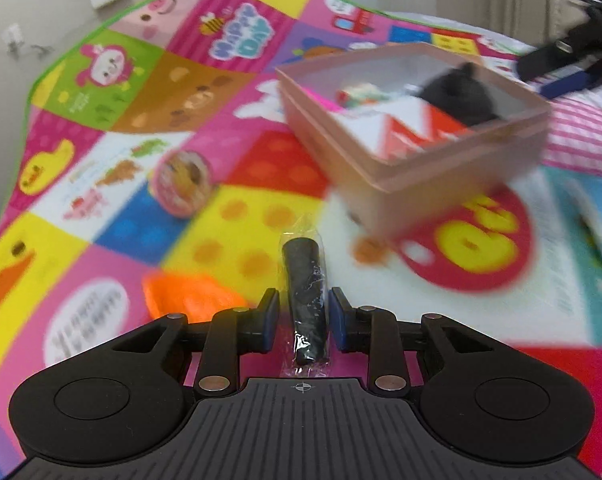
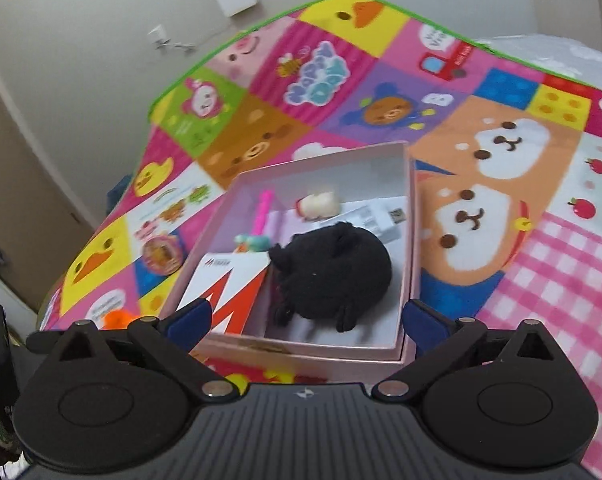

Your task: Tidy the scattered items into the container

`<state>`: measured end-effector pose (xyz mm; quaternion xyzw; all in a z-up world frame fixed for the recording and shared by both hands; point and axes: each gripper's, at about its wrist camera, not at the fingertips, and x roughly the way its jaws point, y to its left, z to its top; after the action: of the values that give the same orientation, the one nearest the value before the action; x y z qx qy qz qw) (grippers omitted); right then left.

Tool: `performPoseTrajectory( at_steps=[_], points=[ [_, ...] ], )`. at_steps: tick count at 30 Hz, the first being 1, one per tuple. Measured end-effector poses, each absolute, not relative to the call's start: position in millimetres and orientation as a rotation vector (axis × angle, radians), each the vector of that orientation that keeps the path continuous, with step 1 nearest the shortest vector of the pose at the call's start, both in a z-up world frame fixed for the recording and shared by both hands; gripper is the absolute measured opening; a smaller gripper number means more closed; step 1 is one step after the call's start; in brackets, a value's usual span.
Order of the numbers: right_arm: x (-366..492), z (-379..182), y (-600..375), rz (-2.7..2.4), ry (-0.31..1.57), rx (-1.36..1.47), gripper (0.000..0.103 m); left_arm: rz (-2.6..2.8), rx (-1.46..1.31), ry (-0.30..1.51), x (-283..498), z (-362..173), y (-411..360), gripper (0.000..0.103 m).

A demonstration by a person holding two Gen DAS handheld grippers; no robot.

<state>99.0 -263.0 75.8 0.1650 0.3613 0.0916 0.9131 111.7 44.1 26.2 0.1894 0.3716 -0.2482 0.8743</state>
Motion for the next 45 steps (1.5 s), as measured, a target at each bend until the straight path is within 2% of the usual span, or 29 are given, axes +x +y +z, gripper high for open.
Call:
performPoseTrajectory(
  at_steps=[4, 6, 8, 12, 14, 16, 19, 28, 33, 40, 45],
  points=[
    [72.5, 91.2, -261.7, 0.176, 0.735, 0.211, 0.102, -0.63, 0.4, 0.813, 72.5, 30.0, 28.7, 0.032],
    [59.6, 95.8, -260.7, 0.161, 0.749, 0.128, 0.102, -0.693, 0.396, 0.824, 55.7, 31.4, 14.4, 0.037],
    [45.2, 98.0, -257.9, 0.156, 0.77, 0.052, 0.102, -0.746, 0.442, 0.798, 37.8, 29.6, -2.1, 0.049],
    [16.7, 93.9, -247.3, 0.164, 0.814, -0.078, 0.102, -0.734, 0.54, 0.759, 19.9, 22.3, -18.2, 0.058],
    [6.2, 85.7, -241.2, 0.173, 0.846, -0.132, 0.102, -0.669, 0.488, 0.816, 26.8, 25.2, -11.5, 0.082],
    [-1.3, 76.9, -235.8, 0.182, 0.877, -0.161, 0.102, -0.56, 0.419, 0.893, 35.2, 26.5, -0.3, 0.092],
    [-4.0, 66.0, -233.7, 0.184, 0.909, -0.156, 0.102, -0.429, 0.345, 0.924, 39.3, 28.7, 18.5, 0.093],
    [-5.5, 61.2, -225.8, 0.167, 0.914, -0.183, 0.102, -0.125, 0.375, 0.806, 54.8, 34.3, 48.1, 0.096],
    [-10.0, 64.1, -236.5, 0.089, 0.879, -0.101, 0.102, -0.26, 0.15, 0.855, 49.8, 50.7, 54.8, 0.1],
    [-34.1, 79.8, -265.3, -0.22, 0.646, 0.02, 0.103, -0.381, 0.029, 0.824, 24.5, 48.4, 17.4, 0.102],
    [-57.4, 83.9, -317.3, -0.433, 0.52, 0.316, 0.103, -0.33, 0.077, 0.809, 22.7, 38.3, -4.3, 0.102]
  ],
)
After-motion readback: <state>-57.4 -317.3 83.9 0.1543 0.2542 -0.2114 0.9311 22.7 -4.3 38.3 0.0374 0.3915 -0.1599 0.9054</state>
